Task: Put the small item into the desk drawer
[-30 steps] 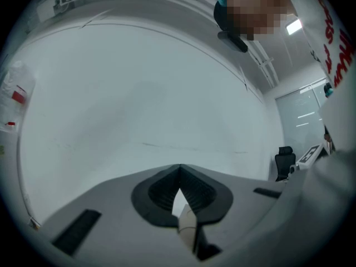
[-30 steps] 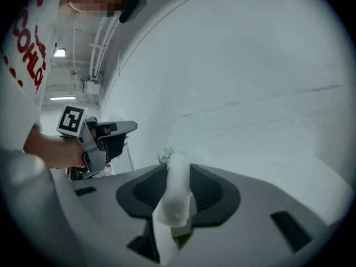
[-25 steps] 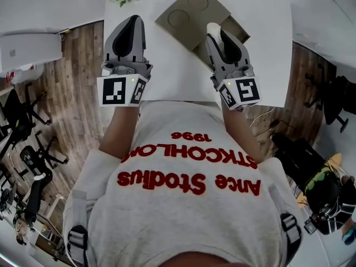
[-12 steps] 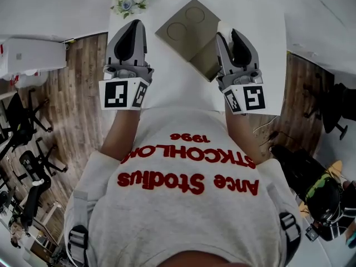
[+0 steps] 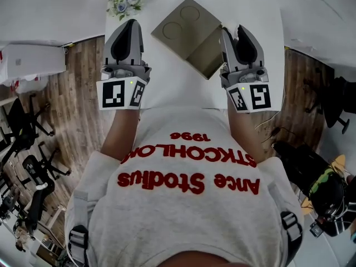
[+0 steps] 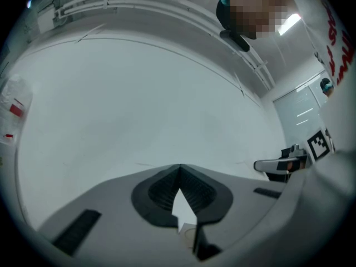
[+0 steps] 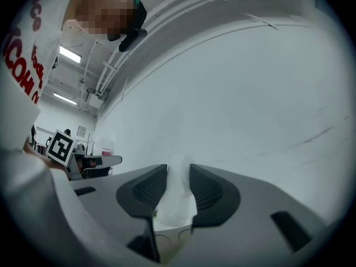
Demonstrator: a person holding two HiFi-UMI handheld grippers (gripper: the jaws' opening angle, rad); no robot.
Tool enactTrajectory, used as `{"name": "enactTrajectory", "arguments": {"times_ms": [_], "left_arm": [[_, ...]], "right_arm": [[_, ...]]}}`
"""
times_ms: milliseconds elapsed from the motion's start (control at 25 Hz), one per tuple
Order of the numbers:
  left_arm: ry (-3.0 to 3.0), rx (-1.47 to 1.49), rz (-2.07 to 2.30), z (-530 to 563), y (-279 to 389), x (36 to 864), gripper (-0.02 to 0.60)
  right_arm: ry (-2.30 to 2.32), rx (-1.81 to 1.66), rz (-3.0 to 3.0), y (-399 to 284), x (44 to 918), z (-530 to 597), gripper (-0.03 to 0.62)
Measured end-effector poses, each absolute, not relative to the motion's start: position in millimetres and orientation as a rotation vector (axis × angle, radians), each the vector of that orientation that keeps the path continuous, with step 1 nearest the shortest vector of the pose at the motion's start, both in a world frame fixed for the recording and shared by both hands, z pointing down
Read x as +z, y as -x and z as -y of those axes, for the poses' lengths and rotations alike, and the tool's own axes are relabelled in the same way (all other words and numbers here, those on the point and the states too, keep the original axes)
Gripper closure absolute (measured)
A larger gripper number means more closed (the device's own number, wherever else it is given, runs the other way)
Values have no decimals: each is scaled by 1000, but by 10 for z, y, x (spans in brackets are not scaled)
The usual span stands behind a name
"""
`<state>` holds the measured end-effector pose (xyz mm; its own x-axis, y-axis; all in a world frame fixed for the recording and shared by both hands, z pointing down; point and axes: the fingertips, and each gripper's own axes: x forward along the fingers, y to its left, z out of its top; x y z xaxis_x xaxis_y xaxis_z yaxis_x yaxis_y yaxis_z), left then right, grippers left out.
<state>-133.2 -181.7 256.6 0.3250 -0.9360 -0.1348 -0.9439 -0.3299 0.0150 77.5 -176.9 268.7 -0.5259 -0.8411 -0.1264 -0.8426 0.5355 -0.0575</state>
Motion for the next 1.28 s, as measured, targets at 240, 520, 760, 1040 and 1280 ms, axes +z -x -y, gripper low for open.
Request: {"name": "enactTrajectory", "arguments": {"times_ms": [240,520,760,1040,1280], "left_arm": [[2548,166,-1763,1849,1212,2654,577],[2615,131,-1741,1988,1045,2922,577],[2637,50,-1768,2057,1009,3223,575],[2660,-19,-1796,2080,1013,3467,577],[2671,-72,-1825,2064,1042,3636,577]], "right_arm": [[1515,-60,-2625,-954,2831,1723,465],[1594,-224,-2650,-1104,3325,1800,464],[1669,-377,-2678,-1172,3881,1842,464],[1721,-541,-2731,-1174,4543,1896,464],[1799,-626,-2777,-1210,5022,1929,459]]}}
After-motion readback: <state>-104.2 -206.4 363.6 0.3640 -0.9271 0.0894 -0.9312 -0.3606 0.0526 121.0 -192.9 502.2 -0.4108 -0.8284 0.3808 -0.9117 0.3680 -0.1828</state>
